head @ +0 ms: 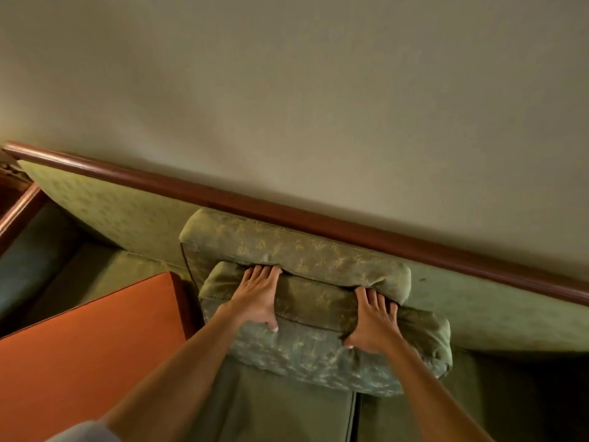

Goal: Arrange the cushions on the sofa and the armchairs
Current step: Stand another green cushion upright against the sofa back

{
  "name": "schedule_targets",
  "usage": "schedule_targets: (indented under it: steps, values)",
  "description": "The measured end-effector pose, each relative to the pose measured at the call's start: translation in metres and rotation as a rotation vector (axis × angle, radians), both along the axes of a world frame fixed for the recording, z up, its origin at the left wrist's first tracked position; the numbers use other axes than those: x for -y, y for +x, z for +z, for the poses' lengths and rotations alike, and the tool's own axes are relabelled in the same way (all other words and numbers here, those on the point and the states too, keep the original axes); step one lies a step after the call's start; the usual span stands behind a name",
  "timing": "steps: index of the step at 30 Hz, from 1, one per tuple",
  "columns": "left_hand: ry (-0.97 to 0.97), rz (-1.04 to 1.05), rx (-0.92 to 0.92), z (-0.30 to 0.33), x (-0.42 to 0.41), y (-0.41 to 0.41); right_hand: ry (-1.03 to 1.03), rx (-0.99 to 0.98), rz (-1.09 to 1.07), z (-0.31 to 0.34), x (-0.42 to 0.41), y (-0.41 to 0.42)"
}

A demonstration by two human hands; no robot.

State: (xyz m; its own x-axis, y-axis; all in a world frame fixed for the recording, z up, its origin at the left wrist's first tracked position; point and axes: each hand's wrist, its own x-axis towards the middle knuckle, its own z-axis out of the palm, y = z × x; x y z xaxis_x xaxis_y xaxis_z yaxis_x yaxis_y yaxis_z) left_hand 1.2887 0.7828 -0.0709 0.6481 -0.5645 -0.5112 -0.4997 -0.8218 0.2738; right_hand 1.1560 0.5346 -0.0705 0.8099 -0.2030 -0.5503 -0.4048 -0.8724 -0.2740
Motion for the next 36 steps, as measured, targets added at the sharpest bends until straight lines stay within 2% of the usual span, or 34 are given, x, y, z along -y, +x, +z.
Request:
schedule_targets:
  steps: [11,16,19,21,24,28,32,36]
  values:
    - [-0.004,0.017,0.013,0.009,0.000,-0.011,0.002,-0.022,-0.005,0.009,-0.001,-0.005]
    - [-0.012,0.065,0.074,0.026,-0.005,-0.035,-0.036,0.009,0.002,0.029,-0.013,-0.023]
    - [-0.150,0.210,0.237,0.035,-0.020,-0.074,-0.071,0.076,-0.017,0.043,-0.025,-0.047]
    - [-0.304,0.343,0.331,0.043,-0.040,-0.108,-0.035,0.197,-0.097,0.052,-0.036,-0.073]
    - [-0.420,0.537,0.272,0.051,-0.081,-0.163,0.033,0.333,-0.193,0.070,-0.055,-0.117]
    - [-0.538,0.819,0.182,0.068,-0.125,-0.234,0.183,0.373,-0.305,0.091,-0.090,-0.170]
    - [-0.600,0.848,0.176,0.103,-0.144,-0.275,0.325,0.344,-0.299,0.107,-0.131,-0.192]
    - [-0.670,0.906,0.173,0.137,-0.156,-0.309,0.433,0.433,-0.237,0.122,-0.170,-0.210]
